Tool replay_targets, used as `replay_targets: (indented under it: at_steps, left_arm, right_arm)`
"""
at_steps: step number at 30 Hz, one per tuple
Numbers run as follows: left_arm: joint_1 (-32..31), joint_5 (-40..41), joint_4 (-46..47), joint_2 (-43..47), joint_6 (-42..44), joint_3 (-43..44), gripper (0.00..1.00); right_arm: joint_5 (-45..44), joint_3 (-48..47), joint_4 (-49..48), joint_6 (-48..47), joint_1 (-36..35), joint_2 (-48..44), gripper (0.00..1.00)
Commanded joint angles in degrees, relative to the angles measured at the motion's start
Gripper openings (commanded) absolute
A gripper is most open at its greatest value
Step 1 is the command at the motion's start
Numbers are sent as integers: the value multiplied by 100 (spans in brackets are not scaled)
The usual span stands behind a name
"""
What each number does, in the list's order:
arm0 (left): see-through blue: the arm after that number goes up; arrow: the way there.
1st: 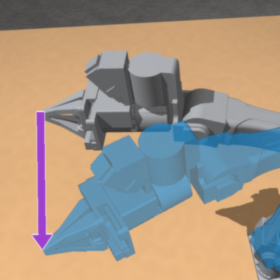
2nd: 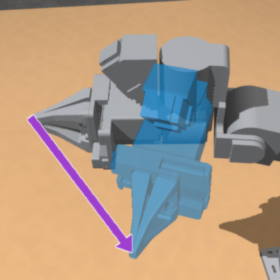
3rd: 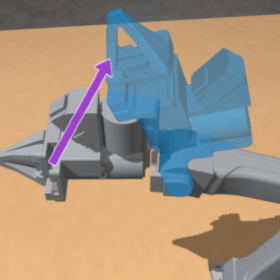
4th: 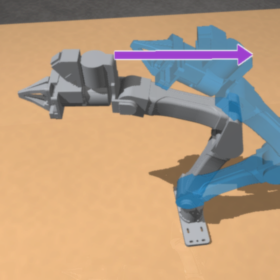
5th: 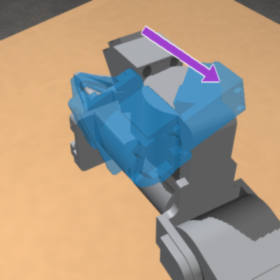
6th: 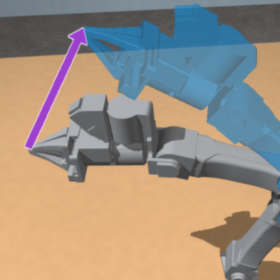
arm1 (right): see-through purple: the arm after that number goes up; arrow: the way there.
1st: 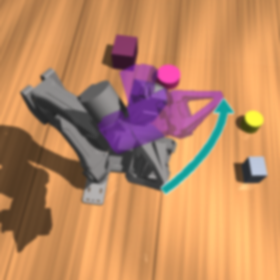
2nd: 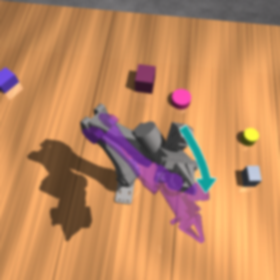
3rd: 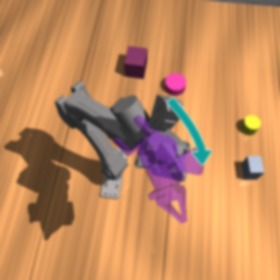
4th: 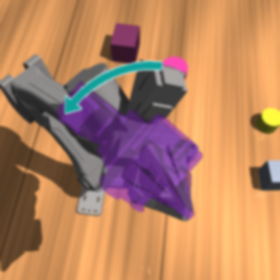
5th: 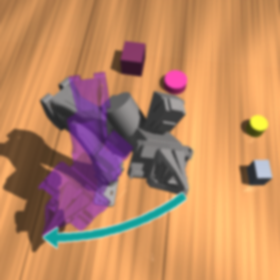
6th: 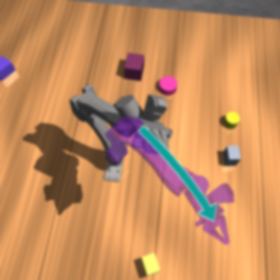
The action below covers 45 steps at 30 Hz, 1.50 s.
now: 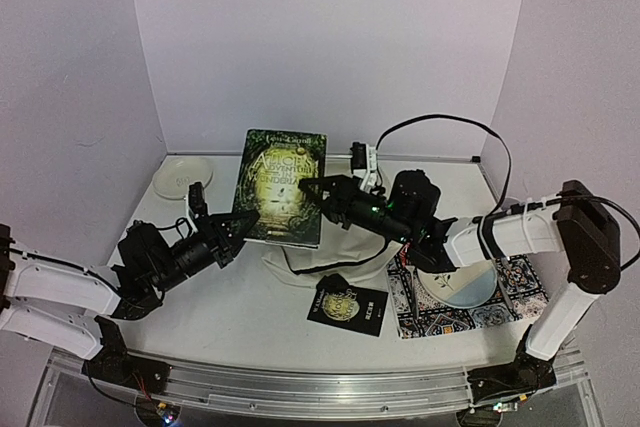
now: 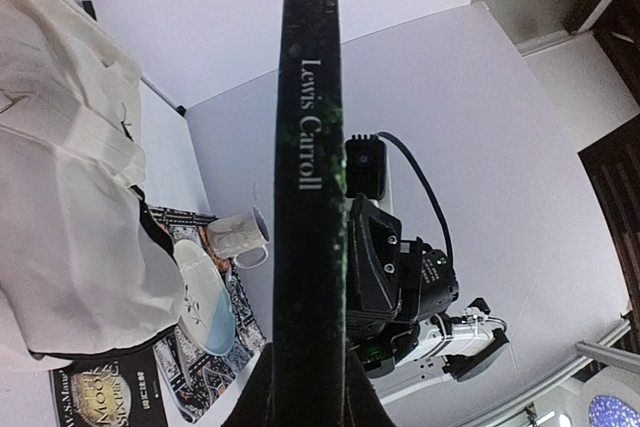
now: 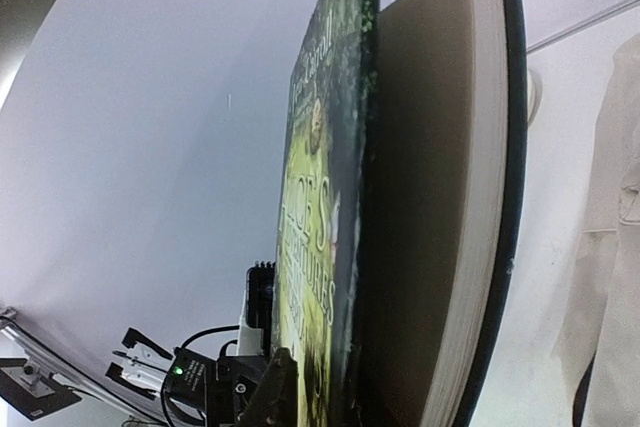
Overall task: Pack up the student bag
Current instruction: Pass from the right arm to the left, then grab the largest pocket of the student bag.
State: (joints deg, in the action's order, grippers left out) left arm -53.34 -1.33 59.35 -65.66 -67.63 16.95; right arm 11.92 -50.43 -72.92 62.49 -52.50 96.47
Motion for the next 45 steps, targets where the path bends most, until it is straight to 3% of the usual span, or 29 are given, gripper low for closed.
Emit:
replay_targets:
  at_steps: [1, 7, 11, 14, 20, 27, 38, 45]
  left_arm:
    - [-14, 365, 622, -37, -57, -18, 0]
    - [456, -15, 622, -368, -248, 84, 0]
    - [1012, -494, 604, -418, -466, 69, 0]
    - [1351, -677, 508, -401, -548, 40, 0]
    - [2002, -1256, 127, -472, -722, 108, 0]
    - [2688, -2058, -101, -638, -866, 197, 0]
    - [3153, -2695, -227, -814, -955, 178, 0]
    - [3176, -2946, -265, -942, -964, 221, 0]
  right_arm:
    - [166, 88, -544, -596, 274, 51, 31]
    - [653, 185, 706, -1743, 474, -361, 55]
    - [783, -272, 3067, -3473, 511, -691, 71]
    - [466, -539, 4612, -4643, 512, -837, 75]
    - [-252, -943, 6535, -6151, 370, -820, 82]
    - [-1445, -1171, 7466, -7501, -52, -555, 87]
    - [-2716, -1801, 7749, -8288, -450, 333, 87]
    - [-3061, -2175, 7677, -8420, -452, 631, 73]
